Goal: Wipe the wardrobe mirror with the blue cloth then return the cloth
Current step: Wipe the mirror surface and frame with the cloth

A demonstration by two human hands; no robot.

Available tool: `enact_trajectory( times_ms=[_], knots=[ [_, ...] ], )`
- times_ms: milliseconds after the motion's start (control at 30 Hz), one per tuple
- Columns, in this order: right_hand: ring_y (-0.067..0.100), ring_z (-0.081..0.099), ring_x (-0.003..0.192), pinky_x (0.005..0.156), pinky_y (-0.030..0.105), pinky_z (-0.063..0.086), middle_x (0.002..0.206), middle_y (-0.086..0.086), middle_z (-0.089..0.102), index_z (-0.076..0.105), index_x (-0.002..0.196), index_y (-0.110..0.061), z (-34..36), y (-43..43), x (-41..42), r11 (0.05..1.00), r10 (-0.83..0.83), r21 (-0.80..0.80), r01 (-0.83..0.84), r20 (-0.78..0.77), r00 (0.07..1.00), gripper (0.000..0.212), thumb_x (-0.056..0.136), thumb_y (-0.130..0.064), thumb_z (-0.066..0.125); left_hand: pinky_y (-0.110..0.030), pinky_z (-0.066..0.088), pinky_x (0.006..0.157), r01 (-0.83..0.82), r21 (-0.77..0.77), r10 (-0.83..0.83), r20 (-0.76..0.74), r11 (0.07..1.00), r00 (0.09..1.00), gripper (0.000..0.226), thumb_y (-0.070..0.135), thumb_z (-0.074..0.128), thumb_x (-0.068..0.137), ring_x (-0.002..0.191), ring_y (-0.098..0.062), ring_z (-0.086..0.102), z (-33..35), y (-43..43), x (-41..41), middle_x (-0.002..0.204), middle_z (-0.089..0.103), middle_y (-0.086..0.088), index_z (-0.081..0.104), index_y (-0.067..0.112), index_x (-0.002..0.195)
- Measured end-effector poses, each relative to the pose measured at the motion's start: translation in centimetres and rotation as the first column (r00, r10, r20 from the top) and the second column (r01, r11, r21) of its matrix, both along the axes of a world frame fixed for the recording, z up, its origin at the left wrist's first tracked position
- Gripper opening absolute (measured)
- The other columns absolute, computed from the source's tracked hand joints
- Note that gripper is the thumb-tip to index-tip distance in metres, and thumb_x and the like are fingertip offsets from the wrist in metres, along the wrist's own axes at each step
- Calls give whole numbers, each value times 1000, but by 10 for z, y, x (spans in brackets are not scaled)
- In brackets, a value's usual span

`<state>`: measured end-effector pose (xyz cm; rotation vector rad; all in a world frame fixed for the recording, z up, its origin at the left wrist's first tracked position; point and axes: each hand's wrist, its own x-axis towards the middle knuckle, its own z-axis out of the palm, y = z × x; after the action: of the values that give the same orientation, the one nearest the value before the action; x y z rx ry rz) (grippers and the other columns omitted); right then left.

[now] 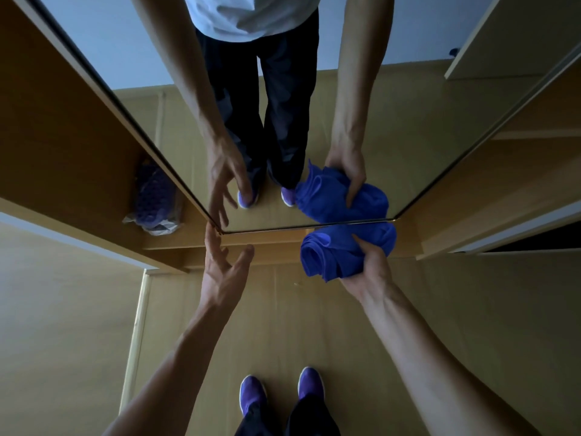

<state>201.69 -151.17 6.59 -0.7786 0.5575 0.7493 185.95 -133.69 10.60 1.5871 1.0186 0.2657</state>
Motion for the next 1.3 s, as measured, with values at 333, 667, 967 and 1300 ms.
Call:
enact_trajectory(
  times_ms=[333, 667, 967, 1300],
  knots=[
    [31, 67, 105, 105, 50, 46, 108, 11, 72, 69, 109, -9, 0, -5, -2, 996, 92, 4, -91, -15, 996, 20, 100, -14, 52, -56, 42, 111, -55, -115, 57, 15, 992, 998, 115, 47, 67, 75, 141, -26, 46, -10, -10, 17, 165, 28, -6, -16, 49, 154],
    [31, 71, 104, 69, 38, 60, 123, 14, 69, 62, 129, -7, 1, -61, 41, 907, 57, -420, -31, 49, 997, 41, 88, -14, 68, -58, 41, 111, -64, -108, 58, -54, 992, 997, 117, 43, 71, 80, 139, -31, 46, -7, -13, 25, 167, 22, -10, -21, 53, 150],
    [22, 68, 95, 91, 40, 54, 98, -2, 69, 61, 114, -21, 41, -81, 52, 755, 183, -652, 77, 322, 929, 37, 82, -4, 72, -41, 41, 105, 245, 100, -186, -399, 964, 898, 98, 40, 59, 95, 148, -37, 29, 8, -51, 22, 166, 14, -20, -10, 17, 161],
    [13, 67, 88, 71, 20, 48, 93, -5, 69, 63, 109, -15, 99, -96, 62, 746, 298, -662, 74, 431, 852, 26, 86, -7, 70, -40, 51, 94, 669, 509, -534, -407, 541, 741, 56, 32, 58, 94, 122, -25, 55, 74, -123, 67, 136, 55, 0, 44, 23, 148]
  ],
)
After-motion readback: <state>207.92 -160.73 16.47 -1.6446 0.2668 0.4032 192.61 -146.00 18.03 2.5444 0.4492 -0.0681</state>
